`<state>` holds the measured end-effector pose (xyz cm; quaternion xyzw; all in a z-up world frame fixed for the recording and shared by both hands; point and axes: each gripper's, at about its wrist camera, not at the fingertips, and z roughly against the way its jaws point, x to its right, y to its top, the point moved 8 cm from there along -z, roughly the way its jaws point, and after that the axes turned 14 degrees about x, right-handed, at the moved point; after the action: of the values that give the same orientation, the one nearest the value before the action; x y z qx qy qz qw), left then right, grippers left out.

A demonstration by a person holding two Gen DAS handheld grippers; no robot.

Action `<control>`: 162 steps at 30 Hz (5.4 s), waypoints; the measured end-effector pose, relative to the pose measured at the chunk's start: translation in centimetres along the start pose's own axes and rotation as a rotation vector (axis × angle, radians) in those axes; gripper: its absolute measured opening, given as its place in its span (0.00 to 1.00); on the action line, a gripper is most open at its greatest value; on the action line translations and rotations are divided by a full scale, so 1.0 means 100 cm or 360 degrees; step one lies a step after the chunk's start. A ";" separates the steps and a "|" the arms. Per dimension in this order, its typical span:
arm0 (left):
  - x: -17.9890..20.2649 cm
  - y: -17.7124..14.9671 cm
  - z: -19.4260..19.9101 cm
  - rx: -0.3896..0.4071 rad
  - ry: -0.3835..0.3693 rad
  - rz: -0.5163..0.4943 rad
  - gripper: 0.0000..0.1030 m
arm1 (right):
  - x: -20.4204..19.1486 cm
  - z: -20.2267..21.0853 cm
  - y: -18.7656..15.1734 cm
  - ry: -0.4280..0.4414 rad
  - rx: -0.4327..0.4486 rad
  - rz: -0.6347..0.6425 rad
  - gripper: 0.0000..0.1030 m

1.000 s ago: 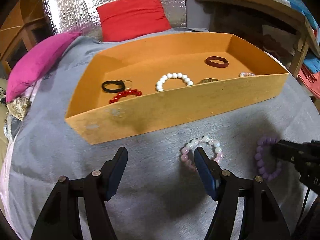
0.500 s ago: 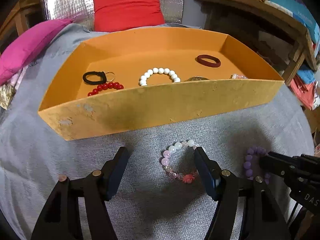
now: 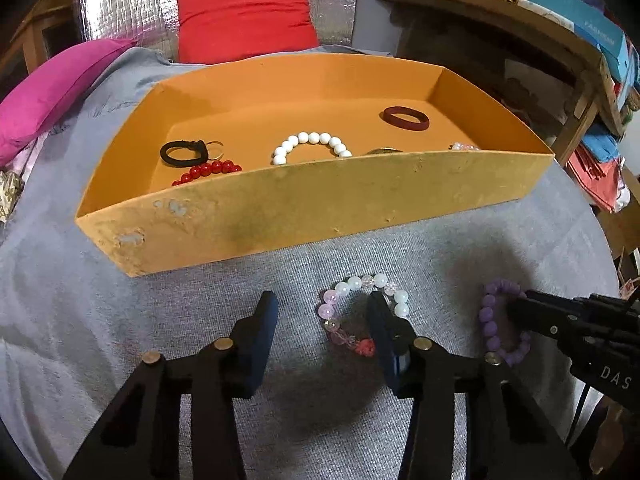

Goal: Organize jewelry
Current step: 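Move the left tool to the white-pink bracelet while the right tool approaches the purple bracelet, then grasp the white-pink bracelet with the left tool while the right tool grasps the purple bracelet, then lift both bracelets and carry them over the orange box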

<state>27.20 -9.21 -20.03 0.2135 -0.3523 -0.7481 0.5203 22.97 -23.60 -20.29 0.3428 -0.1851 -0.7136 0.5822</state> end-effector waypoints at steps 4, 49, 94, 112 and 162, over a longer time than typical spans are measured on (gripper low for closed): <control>0.000 -0.002 0.002 -0.0016 -0.0007 -0.0006 0.46 | 0.000 0.000 -0.001 0.0005 0.0003 0.0007 0.18; 0.019 -0.010 0.014 -0.0041 -0.0151 -0.0069 0.08 | -0.010 0.001 -0.005 0.0007 0.0053 0.0227 0.22; -0.046 -0.032 0.074 0.0055 -0.0126 -0.0074 0.59 | -0.035 -0.003 -0.011 -0.0065 0.0122 0.0533 0.31; -0.026 -0.041 0.053 0.0014 -0.0131 -0.0159 0.10 | -0.035 0.015 0.006 -0.0013 0.0255 0.0446 0.10; -0.013 -0.008 0.076 0.0193 0.0128 -0.0153 0.08 | -0.046 0.017 0.006 0.0199 0.0201 0.0155 0.10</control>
<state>21.96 -5.54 -15.66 0.2911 -0.3649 -0.7403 0.4837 22.60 -19.56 -17.44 0.4133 -0.2095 -0.6486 0.6039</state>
